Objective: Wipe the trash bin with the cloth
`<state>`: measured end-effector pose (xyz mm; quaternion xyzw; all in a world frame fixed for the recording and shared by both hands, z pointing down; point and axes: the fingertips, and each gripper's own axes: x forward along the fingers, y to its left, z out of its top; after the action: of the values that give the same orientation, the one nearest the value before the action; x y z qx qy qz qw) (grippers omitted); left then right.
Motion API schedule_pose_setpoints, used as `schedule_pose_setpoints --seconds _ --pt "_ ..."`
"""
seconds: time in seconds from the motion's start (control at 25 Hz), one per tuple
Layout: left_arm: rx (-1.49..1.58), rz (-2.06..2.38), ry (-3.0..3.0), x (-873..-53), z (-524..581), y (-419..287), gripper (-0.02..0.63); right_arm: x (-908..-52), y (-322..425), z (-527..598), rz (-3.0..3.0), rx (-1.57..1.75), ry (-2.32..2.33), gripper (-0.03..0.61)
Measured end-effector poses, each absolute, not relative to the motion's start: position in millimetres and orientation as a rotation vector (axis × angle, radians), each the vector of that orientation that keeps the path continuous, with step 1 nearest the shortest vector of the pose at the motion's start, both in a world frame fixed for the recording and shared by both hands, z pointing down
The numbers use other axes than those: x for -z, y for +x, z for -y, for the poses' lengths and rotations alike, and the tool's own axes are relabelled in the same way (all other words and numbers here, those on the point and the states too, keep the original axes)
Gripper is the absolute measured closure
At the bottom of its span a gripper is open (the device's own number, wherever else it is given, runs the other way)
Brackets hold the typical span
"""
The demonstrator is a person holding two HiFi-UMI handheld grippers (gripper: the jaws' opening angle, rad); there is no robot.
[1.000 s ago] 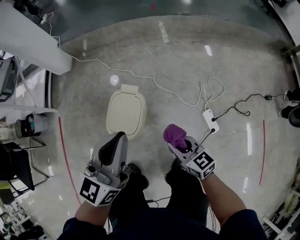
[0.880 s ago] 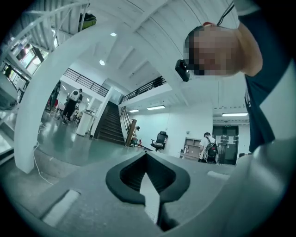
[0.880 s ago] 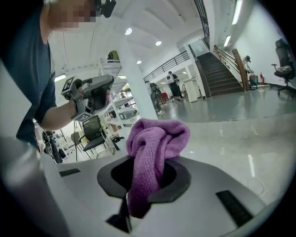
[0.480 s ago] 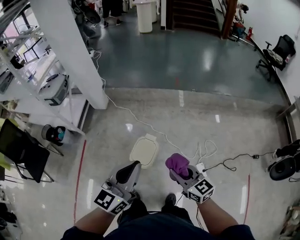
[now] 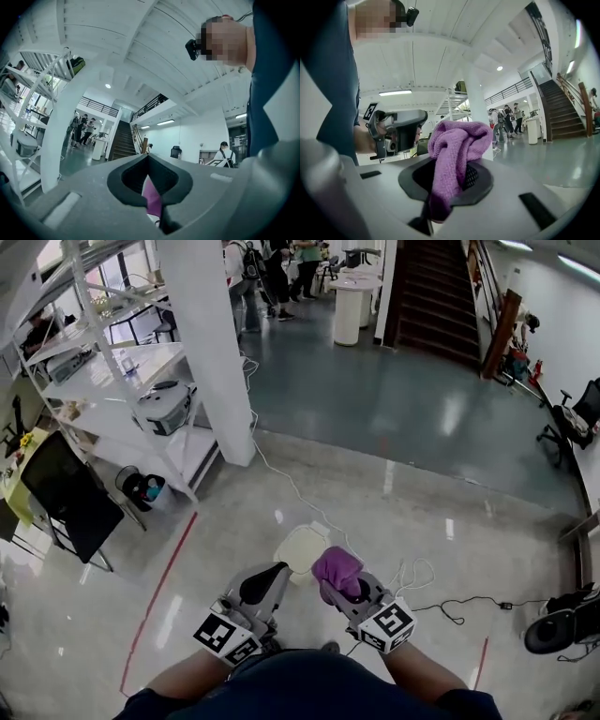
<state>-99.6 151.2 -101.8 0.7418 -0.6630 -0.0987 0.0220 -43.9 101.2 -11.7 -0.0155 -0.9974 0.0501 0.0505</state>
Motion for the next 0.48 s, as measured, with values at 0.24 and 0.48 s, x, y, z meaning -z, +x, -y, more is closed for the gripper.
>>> schedule_pose_setpoints --seconds 0.24,0.48 --pt "0.316 1.977 2.340 95.7 -173.8 -107.3 0.615 31.6 -60.5 -132.1 3.045 -0.147 -0.010 0.509" --pt "0.351 1.961 2.350 89.9 -182.6 -109.2 0.615 34.7 -70.5 -139.8 3.049 -0.117 -0.015 0.509"
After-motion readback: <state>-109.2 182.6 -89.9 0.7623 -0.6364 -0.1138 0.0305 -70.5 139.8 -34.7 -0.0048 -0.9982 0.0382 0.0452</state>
